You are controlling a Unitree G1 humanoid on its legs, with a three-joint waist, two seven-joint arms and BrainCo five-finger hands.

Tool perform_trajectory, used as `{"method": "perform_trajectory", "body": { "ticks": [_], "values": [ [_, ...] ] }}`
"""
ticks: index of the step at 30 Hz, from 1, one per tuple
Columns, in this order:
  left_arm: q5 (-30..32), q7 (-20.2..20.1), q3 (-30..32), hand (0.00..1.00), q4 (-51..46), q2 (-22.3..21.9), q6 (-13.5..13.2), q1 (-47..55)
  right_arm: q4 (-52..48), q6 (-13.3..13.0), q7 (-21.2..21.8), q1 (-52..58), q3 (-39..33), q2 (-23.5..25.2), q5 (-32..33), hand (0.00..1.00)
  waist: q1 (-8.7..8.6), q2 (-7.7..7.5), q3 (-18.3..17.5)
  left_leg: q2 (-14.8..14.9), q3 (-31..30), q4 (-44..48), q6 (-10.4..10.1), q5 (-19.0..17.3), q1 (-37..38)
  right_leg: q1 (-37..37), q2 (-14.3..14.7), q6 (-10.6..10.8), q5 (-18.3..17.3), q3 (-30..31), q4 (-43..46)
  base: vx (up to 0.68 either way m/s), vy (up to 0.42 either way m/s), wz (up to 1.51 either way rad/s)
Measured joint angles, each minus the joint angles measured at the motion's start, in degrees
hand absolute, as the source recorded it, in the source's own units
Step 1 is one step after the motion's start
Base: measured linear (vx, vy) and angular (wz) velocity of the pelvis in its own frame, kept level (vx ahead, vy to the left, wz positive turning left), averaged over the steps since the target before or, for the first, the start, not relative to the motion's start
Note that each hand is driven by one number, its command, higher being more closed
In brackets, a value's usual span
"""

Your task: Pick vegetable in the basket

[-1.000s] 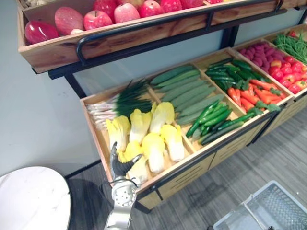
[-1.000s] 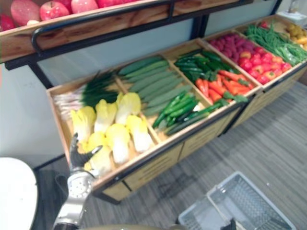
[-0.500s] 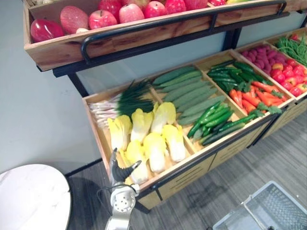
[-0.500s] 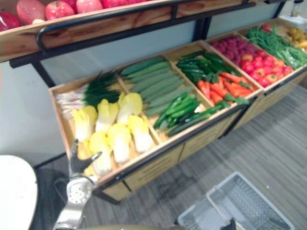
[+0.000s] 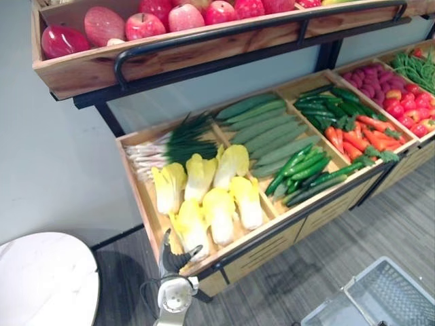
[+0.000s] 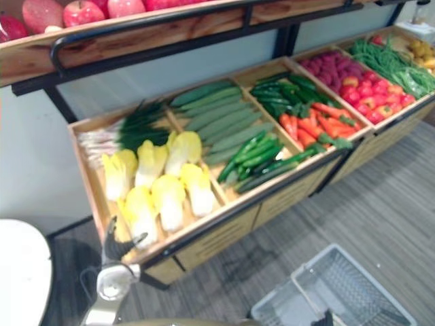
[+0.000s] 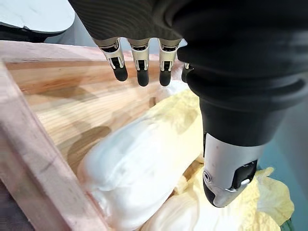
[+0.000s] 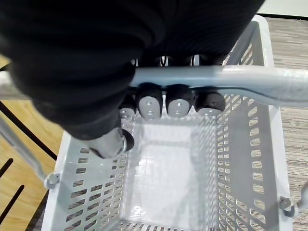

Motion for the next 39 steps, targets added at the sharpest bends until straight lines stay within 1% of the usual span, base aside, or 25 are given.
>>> {"method": "perform_trajectory", "body": {
  "ticks": [14,20,23,25,29,31,33,36,39],
  "values": [
    [0.0,-0.1,-0.1,0.00,2.4,0.0,0.0,-0.4,0.0,0.0,0.0,-0.1,0.1,0.3,0.0,1.00,-0.01,0.02,0.0,0.0,0.1,0.0,-0.1,-0.1,-0.3,-0.2,0.0,0.0,0.0,0.1,-0.4,0.00,0.000,0.00],
    [0.0,0.3,-0.1,0.00,7.6,0.0,0.8,-2.9,-0.1,0.1,0.0,-0.7,0.2,0.3,0.0,1.00,-0.11,0.15,0.0,0.0,1.4,0.0,-0.2,-0.3,-0.4,-1.1,0.1,-0.1,0.3,1.3,-0.5,0.00,-0.001,-0.11],
    [0.1,1.1,0.1,0.00,11.6,0.0,1.3,-5.0,-0.1,0.2,0.0,-0.7,0.6,0.3,0.0,1.00,-0.76,0.30,-0.1,0.0,1.5,0.0,-0.3,-0.4,-0.5,-1.2,0.2,-0.1,0.3,1.4,-0.6,0.00,0.000,0.00],
    [0.1,2.5,0.6,0.00,14.6,0.0,1.3,-6.4,-0.2,0.2,0.0,-1.0,1.2,0.2,0.0,1.00,-1.22,0.55,-0.1,0.1,1.9,0.0,-0.4,-0.6,-0.5,-1.5,0.3,-0.1,0.3,1.7,-0.6,0.01,-0.008,-0.09],
    [0.2,5.2,1.1,0.00,17.6,0.0,1.2,-7.7,-0.3,0.2,-0.3,-1.1,1.2,0.2,0.0,1.00,-1.22,0.96,0.1,0.2,3.0,0.0,-0.5,-0.8,-0.4,-2.1,0.4,-0.2,0.4,2.8,-0.5,0.02,-0.008,-0.13],
    [0.2,6.1,1.1,0.00,19.7,0.0,1.1,-8.8,-0.3,0.2,-0.4,-1.2,1.2,0.2,0.0,1.00,-1.23,1.60,0.2,0.2,3.1,0.0,-0.5,-0.8,-0.4,-2.2,0.5,-0.2,0.4,3.0,-0.5,0.00,-0.005,-0.02],
    [0.6,7.4,1.1,0.00,23.2,-0.2,0.5,-10.5,-0.3,0.2,-1.1,-1.3,1.5,0.2,0.0,1.00,-1.26,2.34,0.2,0.4,3.3,0.0,-0.5,-0.8,-0.3,-2.2,0.7,-0.2,0.4,3.2,-0.5,0.00,-0.016,-0.05],
    [1.1,9.5,1.3,0.00,26.8,-0.2,-0.1,-11.8,-0.3,0.1,-1.7,-1.8,2.5,0.1,0.0,1.00,-1.13,2.46,0.2,0.7,4.4,0.0,-0.7,-0.9,-0.1,-2.8,1.2,-0.5,0.6,4.1,-0.6,-0.03,-0.023,-0.19],
    [1.3,11.4,1.5,0.00,30.6,-0.5,0.0,-14.1,-0.2,0.0,-2.2,-2.0,3.3,0.1,0.0,1.00,-1.20,2.47,0.2,1.0,5.0,0.0,-0.8,-0.9,0.0,-2.7,1.5,-0.4,1.4,4.7,-1.5,-0.04,-0.026,-0.15]
  ]
}}
